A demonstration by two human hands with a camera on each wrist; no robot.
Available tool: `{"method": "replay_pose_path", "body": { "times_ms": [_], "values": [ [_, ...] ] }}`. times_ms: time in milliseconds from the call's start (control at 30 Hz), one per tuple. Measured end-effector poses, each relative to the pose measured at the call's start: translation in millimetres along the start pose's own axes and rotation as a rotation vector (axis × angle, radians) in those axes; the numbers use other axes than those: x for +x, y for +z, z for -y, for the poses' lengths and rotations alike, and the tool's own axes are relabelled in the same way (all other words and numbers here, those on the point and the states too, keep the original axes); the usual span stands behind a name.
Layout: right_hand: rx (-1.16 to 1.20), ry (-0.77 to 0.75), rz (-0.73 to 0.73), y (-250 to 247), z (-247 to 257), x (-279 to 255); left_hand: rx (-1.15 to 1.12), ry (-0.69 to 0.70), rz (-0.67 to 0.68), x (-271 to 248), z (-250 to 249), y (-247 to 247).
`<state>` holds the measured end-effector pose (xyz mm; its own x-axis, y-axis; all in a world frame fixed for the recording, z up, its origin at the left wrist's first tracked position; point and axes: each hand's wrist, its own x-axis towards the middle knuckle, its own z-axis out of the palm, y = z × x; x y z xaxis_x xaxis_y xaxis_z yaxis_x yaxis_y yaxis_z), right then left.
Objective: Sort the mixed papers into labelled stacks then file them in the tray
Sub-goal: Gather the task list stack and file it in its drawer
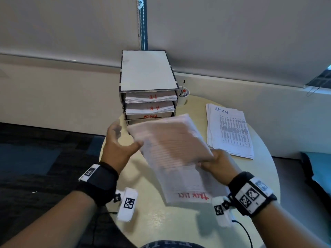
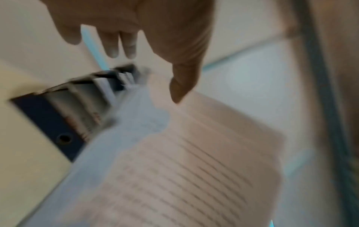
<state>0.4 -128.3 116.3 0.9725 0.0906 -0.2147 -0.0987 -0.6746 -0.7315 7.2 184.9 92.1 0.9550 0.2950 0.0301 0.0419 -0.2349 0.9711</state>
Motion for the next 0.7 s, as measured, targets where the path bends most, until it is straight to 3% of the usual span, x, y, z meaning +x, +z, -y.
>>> {"method": "replay_pose_path", "body": {
  "times_ms": [67, 133, 167, 233, 333, 433, 500, 600, 700],
  "values": [
    [0.269, -0.006, -0.014, -6.5, 3.8, -5.1, -0.227, -0.115, 0.227, -0.2, 6.4, -1.6],
    [0.438, -0.091, -0.027, -4.6, 12.8, -7.9, -0.292, -0.141, 0.468, -10.0, -0.7, 6.5],
    [0.491, -0.153, -0.037, -1.8, 16.8, -7.8, -0.293, -0.139, 0.482, -15.4, -7.8, 11.3],
    [0.570, -0.233, -0.105, 7.2, 19.2, -4.2, -0.309, -0.096, 0.364, -20.0, -18.8, 20.1],
    [0.591, -0.189, -0.284, 18.2, 14.7, 1.9, -0.342, -0.035, 0.250, -24.5, -20.1, 29.7],
    [0.559, -0.174, -0.366, 32.0, 1.6, -2.1, -0.294, 0.007, 0.179, -35.0, -6.6, 35.9],
    [0.570, -0.109, -0.318, 47.0, -17.9, -6.4, -0.255, 0.013, 0.241, -42.4, 8.3, 37.6],
    [0.570, 0.027, -0.213, 64.5, -47.9, -15.5, -0.214, -0.086, 0.338, -51.0, 36.8, 34.8],
    [0.496, 0.000, -0.192, 72.4, -59.7, -23.8, -0.140, -0.169, 0.416, -56.7, 54.2, 35.3]
  ]
}}
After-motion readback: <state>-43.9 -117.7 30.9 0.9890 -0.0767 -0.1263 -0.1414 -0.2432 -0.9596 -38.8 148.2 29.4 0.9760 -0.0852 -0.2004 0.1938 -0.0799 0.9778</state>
